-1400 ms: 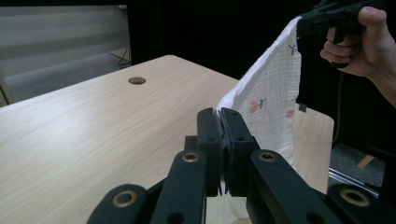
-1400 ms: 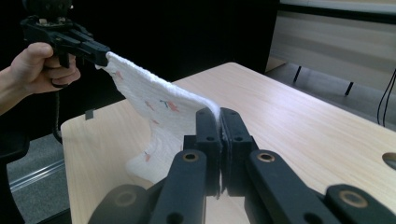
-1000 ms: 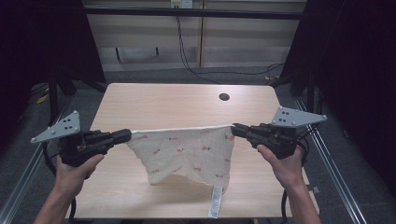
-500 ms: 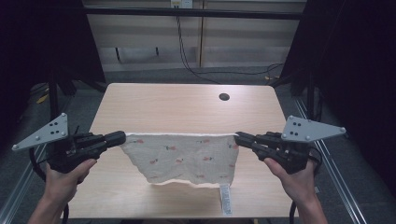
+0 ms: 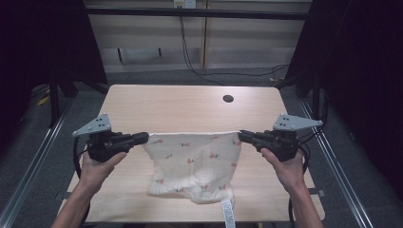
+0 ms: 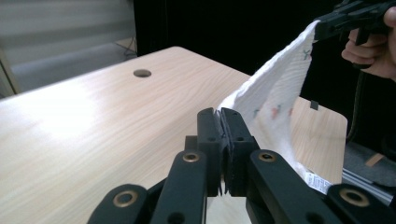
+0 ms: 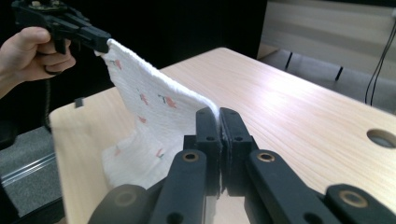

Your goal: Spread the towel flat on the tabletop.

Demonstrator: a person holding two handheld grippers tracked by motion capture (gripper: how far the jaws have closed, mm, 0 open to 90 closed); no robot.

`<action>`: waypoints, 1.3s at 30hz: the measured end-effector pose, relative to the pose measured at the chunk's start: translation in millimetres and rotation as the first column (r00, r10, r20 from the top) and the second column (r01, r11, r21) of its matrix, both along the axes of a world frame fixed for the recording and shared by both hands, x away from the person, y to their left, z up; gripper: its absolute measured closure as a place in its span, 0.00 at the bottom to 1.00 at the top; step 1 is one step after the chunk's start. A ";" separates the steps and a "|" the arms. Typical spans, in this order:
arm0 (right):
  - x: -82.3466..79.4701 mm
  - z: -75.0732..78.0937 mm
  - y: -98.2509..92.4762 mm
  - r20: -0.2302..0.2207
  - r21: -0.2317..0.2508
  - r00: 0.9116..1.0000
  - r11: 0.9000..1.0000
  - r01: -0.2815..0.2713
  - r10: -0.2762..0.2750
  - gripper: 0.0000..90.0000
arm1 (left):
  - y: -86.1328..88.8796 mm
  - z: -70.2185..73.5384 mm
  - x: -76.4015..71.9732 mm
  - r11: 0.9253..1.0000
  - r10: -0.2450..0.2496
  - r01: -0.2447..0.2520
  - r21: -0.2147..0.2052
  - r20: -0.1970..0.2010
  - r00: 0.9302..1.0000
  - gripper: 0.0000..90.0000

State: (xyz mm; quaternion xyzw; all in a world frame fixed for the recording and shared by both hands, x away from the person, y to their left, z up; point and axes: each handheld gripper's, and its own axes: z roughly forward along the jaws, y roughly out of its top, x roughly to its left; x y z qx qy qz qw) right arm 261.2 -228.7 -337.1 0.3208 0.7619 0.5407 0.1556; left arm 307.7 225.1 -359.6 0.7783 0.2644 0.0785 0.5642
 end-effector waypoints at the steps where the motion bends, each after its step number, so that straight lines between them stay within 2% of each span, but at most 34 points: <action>1: 10.7 -6.9 -0.8 -0.017 -0.006 1.000 1.000 0.011 -0.011 0.97 | -1.0 -5.9 8.4 1.000 0.010 -0.010 -0.005 -0.025 1.000 0.97; 2: 10.7 -6.9 -0.8 -0.017 -0.006 1.000 1.000 0.011 -0.011 0.97 | -1.0 -5.9 8.4 1.000 0.010 -0.010 -0.005 -0.025 1.000 0.97; 3: 21.6 -13.9 -1.0 -0.033 -0.023 0.999 0.999 0.022 -0.023 0.97 | -0.3 -8.9 12.9 1.000 0.013 -0.013 0.004 -0.033 0.999 0.97; 4: 27.1 -17.5 -0.9 -0.043 -0.035 0.999 0.999 0.023 -0.025 0.97 | 4.0 -15.8 21.9 1.000 0.016 -0.017 -0.008 -0.065 0.998 0.97; 6: 32.4 -21.3 -0.9 -0.052 -0.035 0.998 0.999 0.020 -0.022 0.97 | 4.8 -19.2 24.3 1.000 0.022 -0.022 -0.006 -0.075 0.997 0.97; 7: 40.8 -29.0 2.5 -0.068 -0.047 0.998 0.999 0.016 -0.020 0.97 | 3.0 -26.3 27.1 0.999 0.034 -0.033 0.014 -0.082 0.996 0.97; 8: 44.5 -32.7 4.7 -0.076 -0.061 0.997 0.998 0.018 -0.022 0.97 | 3.0 -26.3 27.1 0.999 0.034 -0.033 0.014 -0.082 0.996 0.97; 9: 48.0 -36.3 6.4 -0.085 -0.066 0.996 0.998 0.017 -0.023 0.97 | 1.5 -32.8 30.0 0.999 0.038 -0.035 0.033 -0.089 0.995 0.97; 11: 54.1 -42.2 8.1 -0.095 -0.068 0.995 0.997 0.023 -0.030 0.97 | 2.7 -38.6 35.9 0.999 0.044 -0.041 0.034 -0.103 0.994 0.97; 15: 67.0 -51.6 7.4 -0.110 -0.065 0.993 0.997 0.046 -0.053 0.97 | 3.5 -51.2 51.9 0.999 0.041 -0.041 0.007 -0.139 0.989 0.97; 20: 80.7 -64.2 8.1 -0.121 -0.073 0.989 0.994 0.079 -0.088 0.97 | -4.5 -64.8 67.7 0.998 0.065 -0.064 0.012 -0.163 0.985 0.97; 21: 88.1 -71.5 7.7 -0.135 -0.080 0.985 0.992 0.098 -0.108 0.97 | -9.2 -70.6 76.2 0.997 0.076 -0.074 0.017 -0.168 0.983 0.96; 22: 91.7 -75.3 6.9 -0.144 -0.083 0.983 0.991 0.102 -0.114 0.97 | -9.2 -70.6 76.2 0.997 0.076 -0.074 0.017 -0.168 0.983 0.96; 23: 95.0 -79.0 6.3 -0.154 -0.091 0.980 0.990 0.111 -0.124 0.97 | -13.1 -76.2 85.6 0.996 0.092 -0.089 0.025 -0.178 0.980 0.96; 24: 95.0 -79.0 6.3 -0.154 -0.091 0.980 0.990 0.111 -0.124 0.97 | -13.1 -76.2 85.6 0.996 0.092 -0.089 0.025 -0.178 0.980 0.96; 25: 101.1 -85.7 5.3 -0.175 -0.112 0.975 0.987 0.115 -0.134 0.97 | -15.1 -81.1 96.2 0.996 0.086 -0.081 0.036 -0.197 0.977 0.95; 26: 103.6 -88.8 5.1 -0.181 -0.119 0.973 0.986 0.120 -0.140 0.97 | -15.1 -81.1 96.2 0.996 0.086 -0.081 0.036 -0.197 0.977 0.95; 27: 105.8 -91.6 5.2 -0.189 -0.119 0.972 0.985 0.122 -0.143 0.97 | -15.8 -84.6 105.0 0.994 0.107 -0.098 0.057 -0.207 0.972 0.94; 30: 112.6 -100.3 7.7 -0.206 -0.136 0.967 0.983 0.121 -0.148 0.97 | -14.8 -86.3 111.0 0.993 0.111 -0.101 0.058 -0.217 0.970 0.91; 31: 112.6 -100.3 7.7 -0.206 -0.136 0.967 0.983 0.121 -0.148 0.97 | -14.8 -86.9 112.8 0.992 0.121 -0.112 0.054 -0.225 0.967 0.91; 33: 120.2 -108.5 8.5 -0.230 -0.141 0.960 0.982 0.130 -0.160 0.95 | -14.4 -89.0 114.9 0.991 0.132 -0.120 0.065 -0.231 0.964 0.86; 34: 120.2 -108.5 8.5 -0.230 -0.141 0.960 0.982 0.130 -0.160 0.95 | -14.4 -89.0 114.9 0.991 0.132 -0.120 0.065 -0.231 0.964 0.83; 36: 127.1 -116.9 8.1 -0.246 -0.166 0.951 0.974 0.152 -0.190 0.81 | -12.8 -90.3 113.8 0.989 0.142 -0.129 0.070 -0.234 0.962 0.78; 38: 128.3 -119.0 7.6 -0.245 -0.175 0.948 0.971 0.163 -0.204 0.78 | -8.8 -91.8 113.0 0.988 0.151 -0.135 0.081 -0.232 0.961 0.76; 39: 128.0 -120.4 6.9 -0.245 -0.173 0.945 0.969 0.177 -0.216 0.71 | -5.9 -92.5 111.0 0.987 0.150 -0.130 0.097 -0.236 0.960 0.76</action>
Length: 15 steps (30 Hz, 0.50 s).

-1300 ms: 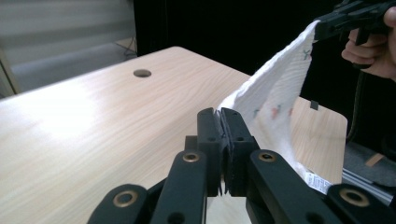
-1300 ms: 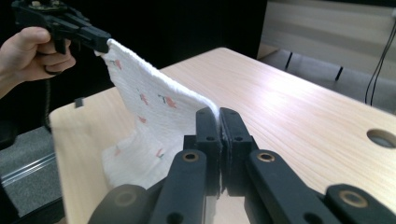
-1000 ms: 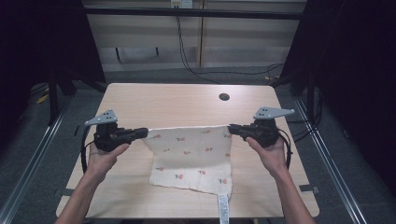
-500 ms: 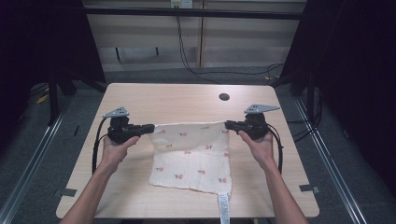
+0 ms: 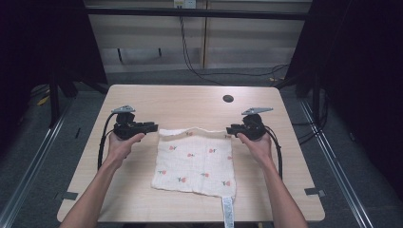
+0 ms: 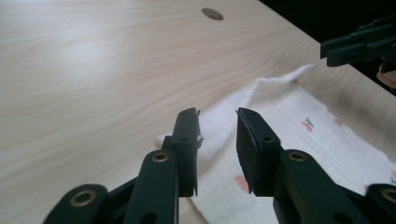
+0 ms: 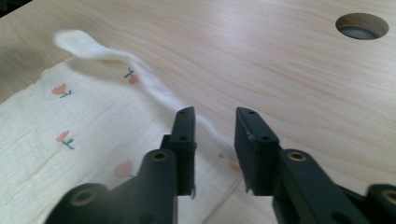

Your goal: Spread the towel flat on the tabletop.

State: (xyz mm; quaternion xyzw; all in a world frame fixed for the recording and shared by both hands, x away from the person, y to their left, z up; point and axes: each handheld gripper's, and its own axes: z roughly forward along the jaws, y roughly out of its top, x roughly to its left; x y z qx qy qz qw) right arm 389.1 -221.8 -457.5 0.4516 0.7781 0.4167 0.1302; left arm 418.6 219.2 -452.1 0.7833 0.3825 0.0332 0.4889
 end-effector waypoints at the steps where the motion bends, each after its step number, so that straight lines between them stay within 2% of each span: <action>1: 0.0 0.0 0.0 0.000 0.000 1.000 1.000 0.000 0.000 0.71 | 0.0 0.0 0.0 1.000 0.000 0.000 0.000 0.000 1.000 0.76; 2: -3.1 2.1 0.1 0.012 -0.005 1.000 1.000 0.004 -0.003 0.66 | 3.1 0.1 -4.6 1.000 -0.010 0.010 -0.008 0.003 1.000 0.76; 4: -7.9 7.0 -1.3 0.026 -0.009 1.000 1.000 0.012 -0.011 0.63 | 4.3 0.0 -10.8 1.000 -0.027 0.027 0.002 0.009 1.000 0.76; 8: -21.0 18.5 -5.4 0.034 0.011 0.999 1.000 -0.008 0.007 0.62 | 5.7 2.3 -26.6 0.998 -0.063 0.063 0.016 0.016 0.998 0.76; 9: -26.2 20.8 -5.3 0.037 0.016 0.999 1.000 -0.024 0.023 0.62 | 5.7 2.3 -26.6 0.998 -0.063 0.063 0.016 0.016 0.998 0.76; 10: -32.3 22.7 -4.5 0.040 0.012 0.998 0.999 -0.042 0.041 0.63 | 6.5 6.8 -36.4 0.995 -0.091 0.090 0.032 0.025 0.996 0.76; 11: -39.0 24.3 -3.6 0.038 0.009 0.998 0.998 -0.056 0.056 0.63 | 6.5 6.8 -36.4 0.995 -0.091 0.090 0.032 0.025 0.996 0.76; 12: -46.3 25.4 -2.8 0.035 0.010 0.997 0.998 -0.070 0.069 0.64 | 8.2 11.3 -46.7 0.994 -0.110 0.109 0.025 0.034 0.993 0.76; 13: -53.3 25.8 -2.4 0.036 0.010 0.996 0.996 -0.084 0.083 0.64 | 8.2 11.3 -46.7 0.994 -0.110 0.109 0.025 0.034 0.993 0.76; 14: -60.6 25.7 -1.7 0.030 0.017 0.995 0.995 -0.097 0.097 0.65 | 9.7 14.6 -55.8 0.990 -0.137 0.136 0.031 0.039 0.990 0.75; 15: -68.0 25.1 -1.4 0.027 0.023 0.993 0.993 -0.116 0.115 0.66 | 10.0 16.1 -59.9 0.989 -0.143 0.142 0.034 0.031 0.989 0.75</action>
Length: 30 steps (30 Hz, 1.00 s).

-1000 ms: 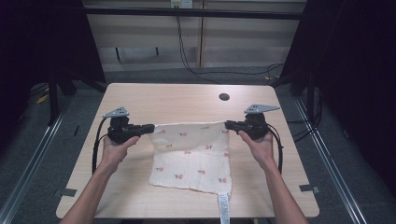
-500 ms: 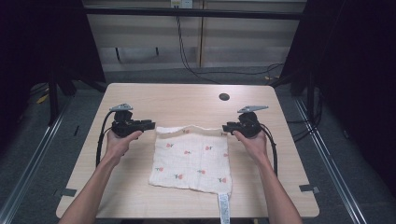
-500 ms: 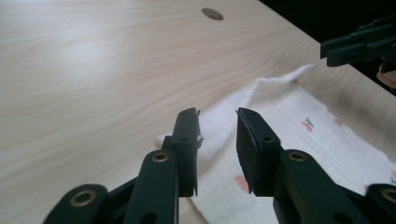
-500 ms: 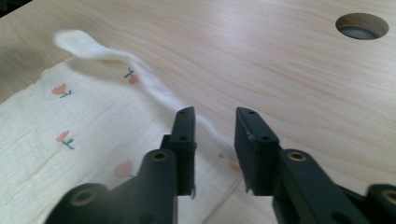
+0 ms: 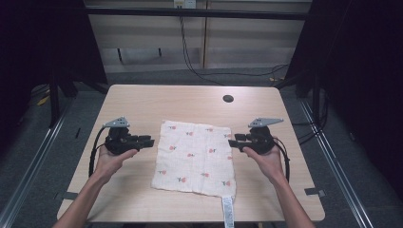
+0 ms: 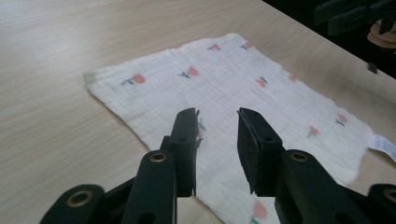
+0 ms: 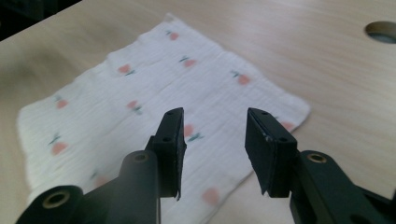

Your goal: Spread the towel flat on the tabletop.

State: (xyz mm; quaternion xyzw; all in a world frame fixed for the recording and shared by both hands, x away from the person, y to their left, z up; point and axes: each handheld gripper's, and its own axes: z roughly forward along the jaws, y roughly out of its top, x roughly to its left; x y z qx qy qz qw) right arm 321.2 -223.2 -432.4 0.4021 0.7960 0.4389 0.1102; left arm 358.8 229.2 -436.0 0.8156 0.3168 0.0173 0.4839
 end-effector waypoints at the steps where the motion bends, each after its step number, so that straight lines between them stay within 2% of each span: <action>1: -7.5 -0.9 0.7 -0.005 0.001 1.000 1.000 -0.019 0.019 0.66 | 0.7 1.0 -3.7 1.000 -0.015 0.015 -0.007 -0.003 1.000 0.75; 2: -7.5 -0.9 0.7 -0.005 0.001 1.000 1.000 -0.019 0.019 0.66 | 0.7 1.0 -3.7 1.000 -0.015 0.015 -0.007 -0.003 1.000 0.75; 3: -21.9 -3.6 2.4 -0.010 -0.028 0.999 0.999 -0.040 0.040 0.67 | 2.1 2.0 -12.2 0.999 -0.033 0.033 -0.028 -0.002 0.999 0.76; 4: -28.7 -5.2 2.8 -0.017 -0.023 0.999 0.998 -0.052 0.052 0.67 | 2.1 1.9 -16.5 0.999 -0.033 0.033 -0.028 -0.003 0.999 0.76; 7: -48.9 -8.8 6.0 -0.035 -0.039 0.996 0.996 -0.078 0.076 0.69 | 0.4 1.0 -30.1 0.999 -0.044 0.044 0.005 0.006 0.999 0.78; 8: -55.6 -10.0 7.0 -0.043 -0.043 0.996 0.995 -0.086 0.084 0.69 | 0.1 1.7 -35.5 0.999 -0.030 0.029 0.025 0.022 0.999 0.78; 9: -62.5 -11.3 8.2 -0.044 -0.050 0.995 0.995 -0.087 0.085 0.70 | 0.4 1.9 -40.4 1.000 -0.023 0.023 0.014 0.019 1.000 0.80; 10: -69.4 -12.9 9.2 -0.041 -0.050 0.995 0.995 -0.092 0.090 0.70 | 1.4 1.6 -44.8 0.999 -0.037 0.037 -0.005 0.012 0.999 0.80; 12: -82.6 -16.5 12.0 -0.038 -0.044 0.993 0.992 -0.114 0.113 0.71 | 1.9 0.7 -49.3 0.999 -0.049 0.049 -0.006 0.011 0.999 0.80; 14: -91.0 -21.5 15.2 -0.047 -0.062 0.991 0.990 -0.125 0.122 0.72 | 2.0 -7.6 -60.0 0.997 -0.074 0.074 0.027 0.002 0.997 0.80; 17: -95.4 -33.2 17.3 -0.067 -0.073 0.990 0.989 -0.132 0.127 0.73 | 4.0 -21.2 -65.0 0.996 -0.072 0.073 0.041 -0.018 0.997 0.79; 18: -95.4 -33.2 17.3 -0.067 -0.073 0.990 0.989 -0.132 0.127 0.73 | 4.0 -21.2 -65.0 0.996 -0.072 0.073 0.041 -0.018 0.997 0.79; 19: -93.5 -42.3 16.7 -0.089 -0.081 0.988 0.988 -0.133 0.126 0.72 | 5.7 -28.2 -63.6 0.996 -0.076 0.078 0.038 -0.056 0.996 0.79; 20: -92.8 -45.5 16.1 -0.094 -0.088 0.988 0.987 -0.131 0.122 0.70 | 5.7 -28.2 -63.6 0.996 -0.076 0.078 0.038 -0.056 0.996 0.78; 21: -91.8 -48.2 15.2 -0.099 -0.082 0.988 0.988 -0.129 0.121 0.68 | 7.5 -33.9 -62.3 0.997 -0.072 0.075 0.030 -0.082 0.994 0.77; 22: -91.8 -48.2 15.2 -0.099 -0.082 0.988 0.988 -0.129 0.121 0.68 | 7.5 -33.9 -62.3 0.997 -0.072 0.075 0.030 -0.082 0.994 0.76; 23: -90.3 -51.5 12.9 -0.108 -0.068 0.987 0.990 -0.125 0.117 0.66 | 7.4 -37.1 -62.8 0.996 -0.071 0.075 0.047 -0.083 0.994 0.76; 26: -91.1 -53.9 13.0 -0.101 -0.076 0.986 0.987 -0.138 0.130 0.66 | 6.1 -38.6 -62.4 0.996 -0.076 0.080 0.042 -0.086 0.993 0.75; 28: -93.4 -58.9 18.1 -0.114 -0.117 0.981 0.978 -0.171 0.158 0.65 | -0.9 -43.2 -59.4 0.994 -0.089 0.093 0.050 -0.086 0.992 0.75; 30: -93.7 -61.2 21.1 -0.105 -0.134 0.981 0.975 -0.178 0.165 0.61 | -4.9 -45.5 -56.9 0.992 -0.100 0.105 0.062 -0.088 0.991 0.76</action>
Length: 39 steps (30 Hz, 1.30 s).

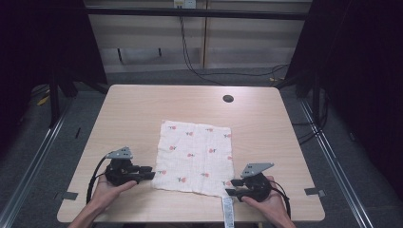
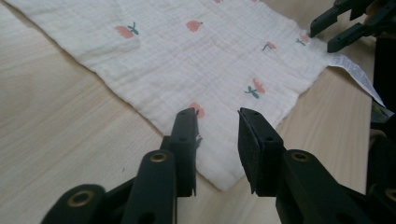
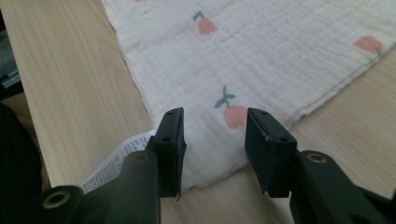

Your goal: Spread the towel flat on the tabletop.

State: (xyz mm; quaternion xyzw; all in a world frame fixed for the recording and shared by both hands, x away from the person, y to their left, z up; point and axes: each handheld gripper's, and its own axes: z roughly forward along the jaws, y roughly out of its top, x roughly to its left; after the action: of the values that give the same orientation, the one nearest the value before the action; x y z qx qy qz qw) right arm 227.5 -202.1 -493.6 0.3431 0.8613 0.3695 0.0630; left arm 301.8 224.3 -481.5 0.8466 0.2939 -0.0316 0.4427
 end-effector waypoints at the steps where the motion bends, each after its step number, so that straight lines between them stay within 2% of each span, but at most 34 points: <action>1: -0.1 -0.6 1.1 0.005 -0.021 1.000 1.000 0.002 -0.002 0.59 | -8.1 -4.0 3.2 1.000 -0.010 0.010 0.024 0.006 1.000 0.76; 4: -0.3 -1.3 1.2 0.009 -0.020 1.000 1.000 -0.003 0.003 0.59 | -13.3 -5.6 3.9 0.999 -0.031 0.031 0.023 -0.004 1.000 0.74; 5: -2.4 -2.2 1.9 0.032 -0.032 0.999 0.999 -0.003 0.004 0.62 | -16.1 -7.4 0.8 0.998 -0.053 0.053 0.041 -0.001 0.999 0.74; 6: -2.4 -2.2 1.9 0.032 -0.032 0.999 0.999 -0.003 0.004 0.62 | -16.1 -7.4 0.8 0.998 -0.053 0.053 0.041 -0.001 0.999 0.73; 7: -4.1 -1.8 4.2 0.047 -0.054 0.999 0.999 0.000 0.002 0.64 | -18.0 -9.8 -2.5 0.996 -0.074 0.075 0.057 -0.007 0.997 0.73; 10: -4.5 -0.7 5.0 0.056 -0.077 0.998 0.997 0.026 -0.022 0.76 | -18.4 -10.8 -9.1 0.992 -0.099 0.099 0.077 -0.009 0.995 0.72; 15: -3.0 -0.6 1.7 0.042 -0.069 0.999 0.997 0.029 -0.026 0.90 | -16.9 -14.0 -14.7 0.991 -0.090 0.090 0.099 0.003 0.996 0.64; 16: -2.4 -0.4 1.3 0.036 -0.067 0.999 0.997 0.030 -0.027 0.92 | -17.7 -14.2 -15.6 0.989 -0.091 0.088 0.118 0.015 0.996 0.64; 19: -1.4 -0.6 0.4 0.032 -0.062 0.999 0.997 0.036 -0.035 0.94 | -19.5 -14.7 -17.0 0.987 -0.098 0.093 0.129 0.031 0.995 0.64; 21: 1.7 -2.1 -2.8 0.008 -0.026 0.999 0.999 0.040 -0.040 0.96 | -20.6 -15.0 -19.8 0.987 -0.088 0.081 0.140 0.044 0.995 0.76; 22: 1.7 -2.1 -2.8 0.008 -0.026 0.999 0.999 0.040 -0.040 0.96 | -20.6 -15.0 -19.8 0.987 -0.088 0.081 0.140 0.044 0.995 0.82; 23: 2.3 -2.1 -3.2 0.009 -0.028 0.999 0.999 0.037 -0.036 0.97 | -20.4 -14.3 -20.6 0.983 -0.083 0.072 0.167 0.058 0.995 0.89; 25: 1.5 -1.5 -1.9 0.014 -0.037 0.999 0.999 0.040 -0.040 0.97 | -20.4 -14.2 -20.8 0.983 -0.083 0.072 0.172 0.054 0.995 0.98; 26: 1.5 -1.5 -1.9 0.014 -0.037 0.999 0.999 0.040 -0.040 0.97 | -20.4 -14.3 -20.7 0.983 -0.084 0.076 0.168 0.042 0.996 0.98; 29: 2.4 -1.1 -2.8 0.000 -0.024 0.999 0.999 0.040 -0.040 0.98 | -21.2 -12.6 -22.3 0.979 -0.092 0.083 0.184 0.042 0.995 1.00; 32: 0.8 1.6 -4.1 -0.003 -0.019 0.999 0.999 0.032 -0.032 0.98 | -21.7 -11.7 -24.0 0.980 -0.099 0.092 0.178 0.032 0.995 1.00; 33: -1.6 6.6 -8.3 0.009 0.017 0.999 0.999 0.035 -0.035 0.98 | -21.0 -7.3 -26.7 0.980 -0.106 0.099 0.174 0.035 0.994 1.00; 35: -4.6 10.0 -11.7 0.009 0.032 0.999 0.999 0.038 -0.038 0.98 | -17.1 -1.1 -28.4 0.986 -0.109 0.104 0.128 0.029 0.994 1.00; 37: -7.4 9.6 -12.8 -0.003 0.038 1.000 0.999 0.029 -0.029 0.98 | -15.0 1.3 -31.3 0.987 -0.115 0.112 0.116 0.019 0.993 1.00; 39: -9.7 9.8 -13.1 -0.010 0.043 1.000 0.999 0.023 -0.023 0.98 | -16.2 2.2 -35.8 0.986 -0.115 0.113 0.126 0.011 0.993 1.00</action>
State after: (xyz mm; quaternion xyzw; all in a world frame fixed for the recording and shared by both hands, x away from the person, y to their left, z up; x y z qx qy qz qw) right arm 217.8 -215.2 -483.8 0.3560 0.8494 0.3855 0.0557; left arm 266.0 208.1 -479.3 0.8884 0.2423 -0.0306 0.3887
